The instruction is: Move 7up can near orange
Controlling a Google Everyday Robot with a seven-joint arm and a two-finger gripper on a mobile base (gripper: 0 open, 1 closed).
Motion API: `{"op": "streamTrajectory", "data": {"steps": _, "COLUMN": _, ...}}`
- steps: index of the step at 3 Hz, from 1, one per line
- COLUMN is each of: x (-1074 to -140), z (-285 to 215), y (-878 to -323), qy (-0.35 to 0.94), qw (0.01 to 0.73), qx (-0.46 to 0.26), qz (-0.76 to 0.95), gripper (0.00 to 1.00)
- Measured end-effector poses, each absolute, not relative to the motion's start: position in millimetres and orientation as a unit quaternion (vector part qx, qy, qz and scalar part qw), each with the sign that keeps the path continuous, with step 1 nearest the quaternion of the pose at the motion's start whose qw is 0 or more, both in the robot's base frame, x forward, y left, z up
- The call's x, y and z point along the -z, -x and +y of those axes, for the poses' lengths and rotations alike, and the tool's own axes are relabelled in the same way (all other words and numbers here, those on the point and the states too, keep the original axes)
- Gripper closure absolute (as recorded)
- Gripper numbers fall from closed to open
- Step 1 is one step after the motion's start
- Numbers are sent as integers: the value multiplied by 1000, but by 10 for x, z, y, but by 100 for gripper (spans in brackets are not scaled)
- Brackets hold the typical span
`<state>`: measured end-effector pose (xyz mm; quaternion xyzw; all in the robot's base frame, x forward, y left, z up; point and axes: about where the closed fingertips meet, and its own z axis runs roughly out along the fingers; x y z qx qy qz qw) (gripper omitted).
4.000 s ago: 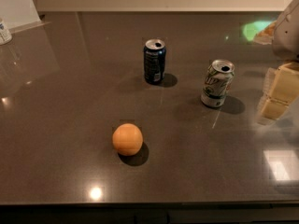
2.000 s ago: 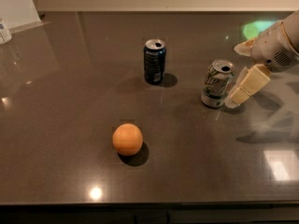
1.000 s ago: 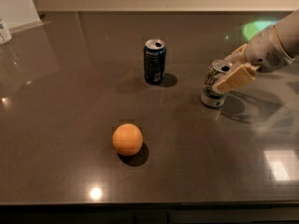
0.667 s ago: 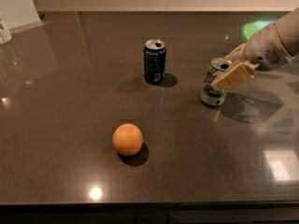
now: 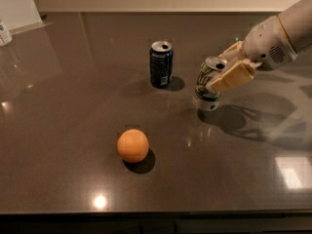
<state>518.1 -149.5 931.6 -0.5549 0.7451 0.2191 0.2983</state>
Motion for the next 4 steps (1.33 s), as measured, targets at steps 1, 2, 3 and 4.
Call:
{"op": "streamTrajectory", "data": {"steps": 1, "x": -9376, "z": -1200, "y": -4955, "qy": 578, "qw": 295, "qx": -250, "qz": 719, "gripper": 100}}
{"op": "streamTrajectory", "data": {"steps": 2, "x": -9339, "z": -961, "y": -4726, "qy": 602, "qw": 285, "qx": -265, "qz": 697, "gripper": 100}}
{"op": "streamTrajectory", "data": {"steps": 3, "x": -9220, "z": -797, "y": -4541, "qy": 622, "qw": 266, "qx": -270, "qz": 685, "gripper": 100}}
{"op": "streamTrajectory", "data": {"steps": 4, "x": -9124, "z": -696, "y": -4420, "qy": 633, "qw": 253, "qx": -273, "qz": 678, "gripper": 100}}
